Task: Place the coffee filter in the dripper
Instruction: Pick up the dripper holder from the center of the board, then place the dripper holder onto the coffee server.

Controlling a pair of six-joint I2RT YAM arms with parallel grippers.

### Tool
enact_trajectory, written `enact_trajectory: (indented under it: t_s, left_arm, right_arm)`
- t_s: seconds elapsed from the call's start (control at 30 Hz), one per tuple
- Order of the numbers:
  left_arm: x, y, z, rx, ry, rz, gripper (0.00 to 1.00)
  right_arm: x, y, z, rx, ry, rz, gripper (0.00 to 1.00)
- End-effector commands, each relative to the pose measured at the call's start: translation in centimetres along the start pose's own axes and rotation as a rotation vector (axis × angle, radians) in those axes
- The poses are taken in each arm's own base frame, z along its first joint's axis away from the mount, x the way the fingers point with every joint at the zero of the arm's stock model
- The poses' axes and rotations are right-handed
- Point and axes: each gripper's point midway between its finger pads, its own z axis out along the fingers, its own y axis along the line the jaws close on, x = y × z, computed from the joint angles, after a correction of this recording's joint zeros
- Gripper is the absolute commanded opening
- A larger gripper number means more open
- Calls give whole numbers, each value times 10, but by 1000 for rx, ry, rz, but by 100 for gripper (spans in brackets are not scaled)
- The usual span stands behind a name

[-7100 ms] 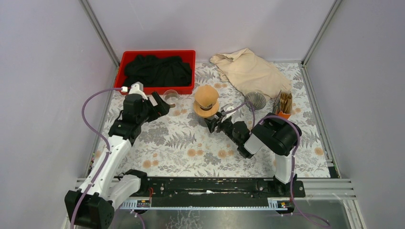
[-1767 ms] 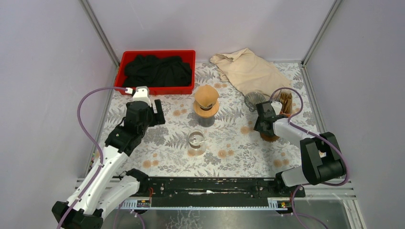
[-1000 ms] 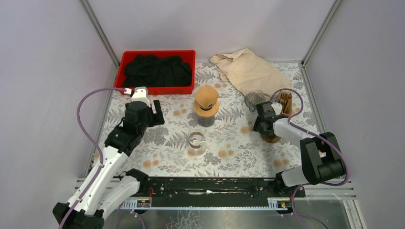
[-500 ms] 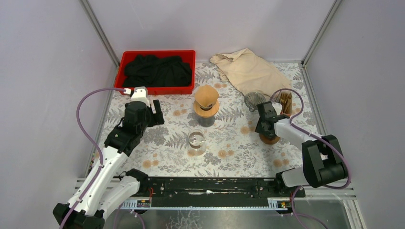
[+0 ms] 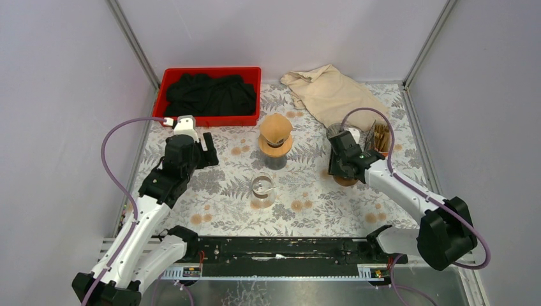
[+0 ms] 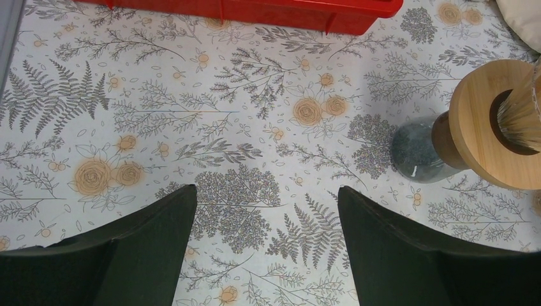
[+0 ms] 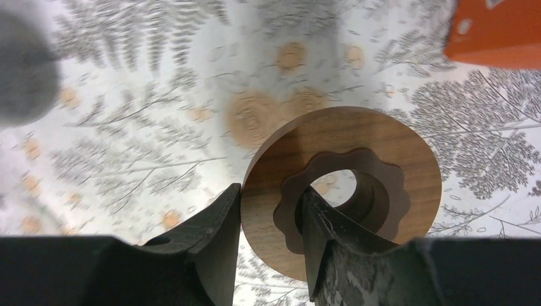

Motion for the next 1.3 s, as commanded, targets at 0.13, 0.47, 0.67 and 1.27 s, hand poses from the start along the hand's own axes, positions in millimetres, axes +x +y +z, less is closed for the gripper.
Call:
enact_trajectory:
  t_s: [0.13,0.47,0.67,1.27]
  left_arm:
    - [-17,-1,3,10,-68,-17,88]
    - [-18,11,5,-43,-68,-44,91]
    - [-17,16,7,-62,-62,-52,93]
    - [-16,36,5,-153,-62,-86,100]
  right_arm:
    - [-26,63,-69,-183,-106,-197,17]
    - [-11,137,-121,-413,-165,-447,17]
    - [12,179,-149,-517,-175,-652,17]
    - [45,271,-167,-692,-96,-933,18]
